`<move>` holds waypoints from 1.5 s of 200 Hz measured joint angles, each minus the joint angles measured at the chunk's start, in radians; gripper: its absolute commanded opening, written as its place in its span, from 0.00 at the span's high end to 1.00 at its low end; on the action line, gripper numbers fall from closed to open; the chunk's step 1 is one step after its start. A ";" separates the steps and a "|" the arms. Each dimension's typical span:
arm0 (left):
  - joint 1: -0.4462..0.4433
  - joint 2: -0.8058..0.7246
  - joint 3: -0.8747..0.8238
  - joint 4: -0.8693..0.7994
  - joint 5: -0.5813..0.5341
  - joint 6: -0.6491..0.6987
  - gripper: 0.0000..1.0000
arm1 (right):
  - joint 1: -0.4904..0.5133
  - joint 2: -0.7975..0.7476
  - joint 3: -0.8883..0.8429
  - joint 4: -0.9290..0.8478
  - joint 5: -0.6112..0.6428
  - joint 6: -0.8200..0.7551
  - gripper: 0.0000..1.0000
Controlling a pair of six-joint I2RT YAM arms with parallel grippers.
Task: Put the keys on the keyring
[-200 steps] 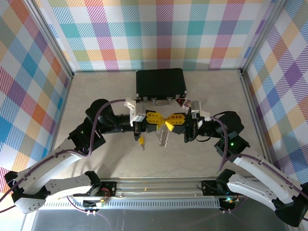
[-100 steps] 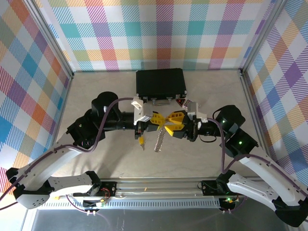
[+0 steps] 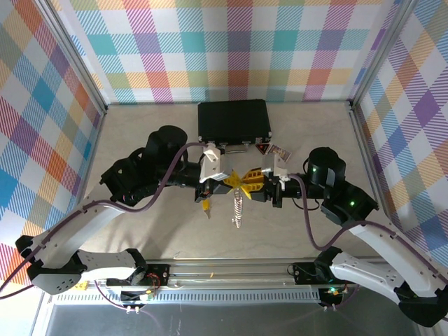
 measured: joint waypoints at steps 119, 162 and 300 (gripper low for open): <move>0.000 0.003 -0.001 -0.008 -0.001 0.009 0.80 | 0.001 -0.001 -0.013 0.020 -0.006 0.009 1.00; 0.004 -0.133 -0.175 0.187 -0.031 -0.100 0.63 | 0.001 -0.068 -0.128 0.200 0.002 0.131 1.00; 0.013 -0.187 -0.305 0.630 0.065 -0.390 0.67 | 0.001 -0.086 -0.227 0.681 -0.066 0.463 1.00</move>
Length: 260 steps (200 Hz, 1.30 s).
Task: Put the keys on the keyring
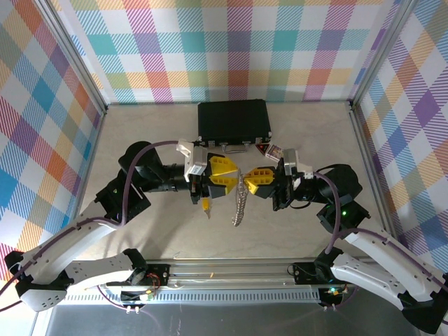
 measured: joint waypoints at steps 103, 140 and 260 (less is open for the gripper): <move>0.000 0.039 -0.011 0.079 0.064 -0.069 0.83 | 0.000 -0.001 -0.015 0.027 -0.004 0.024 1.00; 0.000 0.047 -0.011 0.084 0.075 -0.071 0.98 | 0.000 -0.002 -0.019 0.032 -0.003 0.026 1.00; 0.000 0.107 0.196 -0.325 0.027 0.169 1.00 | 0.000 -0.062 0.196 -0.477 0.064 -0.275 0.55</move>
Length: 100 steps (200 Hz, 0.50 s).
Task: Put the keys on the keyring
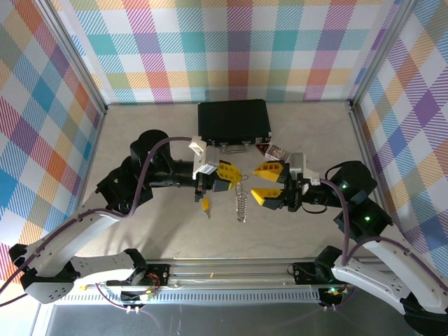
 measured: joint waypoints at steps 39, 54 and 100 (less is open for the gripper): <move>0.000 0.061 0.125 -0.211 -0.031 0.120 1.00 | 0.000 0.016 0.076 -0.166 0.023 -0.121 0.60; 0.000 0.076 0.153 -0.268 -0.035 0.153 1.00 | 0.000 0.035 0.083 -0.203 0.027 -0.145 0.60; 0.000 0.121 0.205 -0.389 -0.042 0.215 1.00 | 0.000 0.100 0.084 -0.260 0.036 -0.177 0.65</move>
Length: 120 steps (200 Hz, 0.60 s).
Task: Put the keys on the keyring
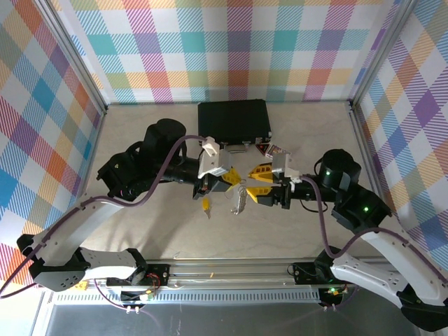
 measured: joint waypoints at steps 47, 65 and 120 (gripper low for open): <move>-0.001 0.019 0.007 -0.059 -0.002 0.025 1.00 | 0.000 0.019 0.000 -0.005 0.003 -0.006 0.77; -0.003 0.024 0.008 -0.071 -0.002 0.031 1.00 | 0.000 0.024 0.000 -0.008 0.001 -0.011 0.79; -0.004 0.025 0.008 -0.072 -0.002 0.041 1.00 | 0.000 0.029 0.000 -0.040 -0.027 -0.027 0.75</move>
